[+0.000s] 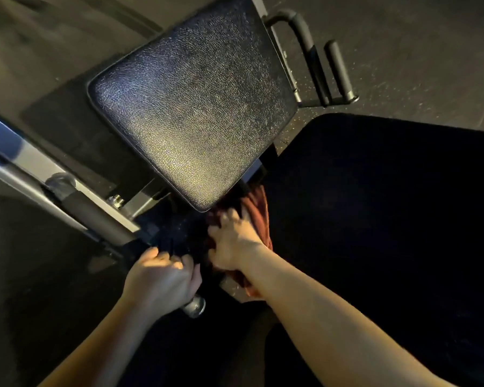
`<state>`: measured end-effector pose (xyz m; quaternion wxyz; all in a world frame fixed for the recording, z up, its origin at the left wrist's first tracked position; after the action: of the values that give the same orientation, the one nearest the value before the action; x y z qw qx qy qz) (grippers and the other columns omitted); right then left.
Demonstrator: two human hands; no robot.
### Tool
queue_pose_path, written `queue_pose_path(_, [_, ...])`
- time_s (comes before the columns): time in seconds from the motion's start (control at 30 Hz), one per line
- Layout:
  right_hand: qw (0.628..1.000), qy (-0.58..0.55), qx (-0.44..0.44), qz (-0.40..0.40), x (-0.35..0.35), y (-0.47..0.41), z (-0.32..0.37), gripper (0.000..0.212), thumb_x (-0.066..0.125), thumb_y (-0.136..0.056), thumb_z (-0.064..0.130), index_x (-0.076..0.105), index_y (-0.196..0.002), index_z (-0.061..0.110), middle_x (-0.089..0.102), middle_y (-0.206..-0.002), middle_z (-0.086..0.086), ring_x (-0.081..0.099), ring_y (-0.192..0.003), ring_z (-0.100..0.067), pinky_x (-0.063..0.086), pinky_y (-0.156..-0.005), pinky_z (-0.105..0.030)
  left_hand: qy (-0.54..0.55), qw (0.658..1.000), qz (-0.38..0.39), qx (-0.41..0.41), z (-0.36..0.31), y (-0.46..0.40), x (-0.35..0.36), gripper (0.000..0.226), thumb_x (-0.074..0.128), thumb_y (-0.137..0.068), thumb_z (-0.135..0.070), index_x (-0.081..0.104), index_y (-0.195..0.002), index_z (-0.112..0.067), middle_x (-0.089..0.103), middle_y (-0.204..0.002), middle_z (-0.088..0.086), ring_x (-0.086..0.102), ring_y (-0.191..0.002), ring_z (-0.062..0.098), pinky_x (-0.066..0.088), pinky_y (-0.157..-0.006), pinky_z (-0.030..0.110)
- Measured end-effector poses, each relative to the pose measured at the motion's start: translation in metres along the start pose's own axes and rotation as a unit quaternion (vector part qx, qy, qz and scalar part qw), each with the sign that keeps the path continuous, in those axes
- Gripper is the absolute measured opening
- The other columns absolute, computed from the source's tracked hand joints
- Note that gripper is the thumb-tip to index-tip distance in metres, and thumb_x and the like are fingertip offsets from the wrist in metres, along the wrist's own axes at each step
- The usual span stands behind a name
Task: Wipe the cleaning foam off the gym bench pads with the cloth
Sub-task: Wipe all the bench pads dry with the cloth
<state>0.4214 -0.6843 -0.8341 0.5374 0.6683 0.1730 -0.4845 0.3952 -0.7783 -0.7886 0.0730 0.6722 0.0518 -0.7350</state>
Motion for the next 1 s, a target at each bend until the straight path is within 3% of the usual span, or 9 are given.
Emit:
queue_pose_path(0.13, [0.999, 0.017, -0.031, 0.007, -0.017, -0.017, -0.034, 0.053, 0.032, -0.094, 0.058, 0.045, -0.139, 0.032, 0.040, -0.145, -0.008, 0.030, -0.135, -0.028, 0.011, -0.113, -0.046, -0.041, 0.998, -0.032, 0.037, -0.005, -0.005, -0.021, 0.036, 0.042, -0.076, -0.033, 0.056, -0.047, -0.016, 0.052, -0.042, 0.003, 0.052, -0.038, 0.021, 0.046, -0.048, 0.027])
queue_pose_path(0.37, [0.986, 0.050, 0.156, -0.032, -0.056, -0.068, -0.166, 0.063, 0.032, -0.093, 0.061, 0.049, -0.138, 0.020, 0.040, -0.147, -0.010, 0.030, -0.138, -0.028, 0.013, -0.115, -0.042, -0.056, 0.995, -0.048, 0.061, -0.004, -0.002, -0.012, 0.038, 0.045, -0.081, -0.034, 0.050, -0.047, -0.019, 0.047, -0.038, 0.002, 0.044, -0.033, 0.021, 0.042, -0.045, 0.030])
queue_pose_path(0.47, [0.985, 0.041, 0.167, -0.022, -0.051, -0.069, -0.149, 0.063, 0.033, -0.093, 0.058, 0.048, -0.138, 0.015, 0.043, -0.146, -0.012, 0.033, -0.137, -0.030, 0.015, -0.116, -0.043, -0.052, 0.996, -0.048, 0.047, -0.003, -0.002, -0.014, 0.038, 0.045, -0.082, -0.034, 0.049, -0.047, -0.019, 0.045, -0.038, 0.002, 0.044, -0.033, 0.021, 0.040, -0.046, 0.027])
queue_pose_path(0.63, [0.995, 0.066, 0.060, 0.037, -0.026, -0.041, -0.041, 0.051, 0.038, -0.093, 0.041, 0.056, -0.130, 0.011, 0.055, -0.136, -0.011, 0.045, -0.132, -0.029, 0.017, -0.114, -0.046, -0.065, 0.996, -0.047, 0.032, -0.004, -0.002, -0.019, 0.039, 0.042, -0.083, -0.033, 0.049, -0.048, -0.017, 0.045, -0.038, 0.003, 0.044, -0.034, 0.021, 0.039, -0.047, 0.028])
queue_pose_path(0.77, [0.988, 0.130, -0.046, 0.075, 0.003, -0.012, 0.031, 0.050, 0.039, -0.094, 0.040, 0.053, -0.133, 0.011, 0.052, -0.138, -0.011, 0.040, -0.133, -0.030, 0.013, -0.115, -0.050, -0.073, 0.996, -0.057, 0.016, -0.004, -0.003, -0.022, 0.036, 0.043, -0.080, -0.032, 0.051, -0.048, -0.017, 0.048, -0.039, 0.004, 0.049, -0.035, 0.021, 0.041, -0.050, 0.028])
queue_pose_path(0.87, [0.991, 0.112, -0.047, 0.054, -0.001, -0.014, 0.022, 0.049, 0.038, -0.094, 0.045, 0.057, -0.129, 0.015, 0.055, -0.134, -0.010, 0.045, -0.129, -0.028, 0.020, -0.113, -0.045, -0.071, 0.996, -0.055, 0.023, -0.004, -0.001, -0.018, 0.038, 0.043, -0.081, -0.032, 0.052, -0.048, -0.016, 0.048, -0.039, 0.004, 0.048, -0.035, 0.022, 0.040, -0.048, 0.028])
queue_pose_path(1.0, [0.996, 0.085, 0.026, -0.001, -0.033, -0.042, -0.065, 0.058, 0.028, -0.095, 0.057, 0.057, -0.130, 0.021, 0.055, -0.136, -0.003, 0.045, -0.131, -0.023, 0.027, -0.108, -0.037, -0.082, 0.994, -0.066, 0.040, -0.002, 0.001, -0.015, 0.042, 0.042, -0.084, -0.032, 0.057, -0.049, -0.015, 0.047, -0.038, 0.003, 0.046, -0.035, 0.021, 0.037, -0.045, 0.029])
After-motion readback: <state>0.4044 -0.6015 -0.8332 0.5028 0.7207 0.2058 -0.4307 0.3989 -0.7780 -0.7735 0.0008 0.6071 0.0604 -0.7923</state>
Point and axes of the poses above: each hand's wrist, its own y-axis away from the middle knuckle, its own x-axis out of the palm, z = x × y, the point moved 9 cm from there along -y, towards the middle knuckle
